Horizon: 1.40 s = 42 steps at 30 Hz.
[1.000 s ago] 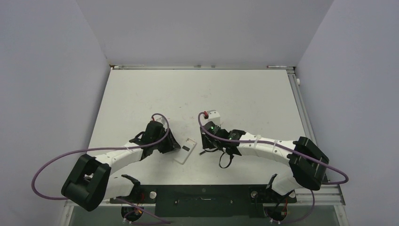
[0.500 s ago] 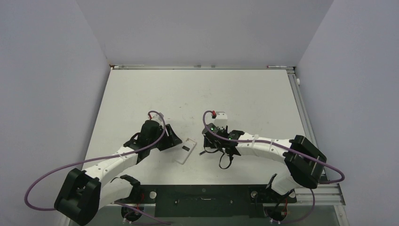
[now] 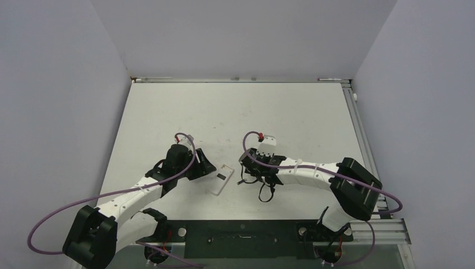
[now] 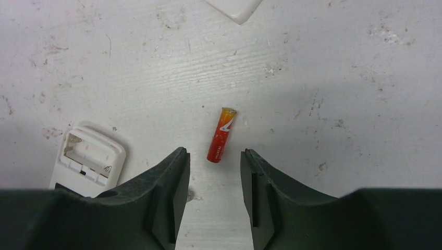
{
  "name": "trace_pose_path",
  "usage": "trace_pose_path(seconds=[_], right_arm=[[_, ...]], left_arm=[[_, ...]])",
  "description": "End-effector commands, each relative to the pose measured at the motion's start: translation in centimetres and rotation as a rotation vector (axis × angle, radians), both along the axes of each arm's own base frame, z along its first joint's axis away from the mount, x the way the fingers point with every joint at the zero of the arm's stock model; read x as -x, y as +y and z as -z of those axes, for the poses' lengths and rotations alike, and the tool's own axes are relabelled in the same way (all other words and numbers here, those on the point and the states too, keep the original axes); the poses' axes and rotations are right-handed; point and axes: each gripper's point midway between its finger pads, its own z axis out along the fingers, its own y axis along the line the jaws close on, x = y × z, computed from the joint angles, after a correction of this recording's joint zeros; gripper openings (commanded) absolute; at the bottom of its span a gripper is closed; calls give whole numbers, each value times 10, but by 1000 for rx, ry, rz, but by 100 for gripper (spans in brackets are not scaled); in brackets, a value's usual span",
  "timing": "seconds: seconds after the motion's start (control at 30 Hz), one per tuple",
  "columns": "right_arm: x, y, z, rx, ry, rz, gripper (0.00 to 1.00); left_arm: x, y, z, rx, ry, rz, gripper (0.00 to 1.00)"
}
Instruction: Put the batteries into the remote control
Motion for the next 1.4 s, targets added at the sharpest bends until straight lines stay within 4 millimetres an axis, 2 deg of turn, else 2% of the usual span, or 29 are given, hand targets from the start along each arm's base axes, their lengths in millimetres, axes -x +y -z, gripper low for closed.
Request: trace_pose_path(seconds=[0.0,0.8,1.2,1.37], right_arm=[[-7,1,-1,6,-24,63,40],[-8,7,23,80,32,94,32],[-1,7,26,103,48,78,20],[0,7,28,117,54,71,12]], left_arm=[[-1,-3,-5,11,-27,18,53],[0,-5,-7,26,-35,37,53],[1,-6,-4,29,-24,43,53],[1,-7,-4,31,-22,44,53]])
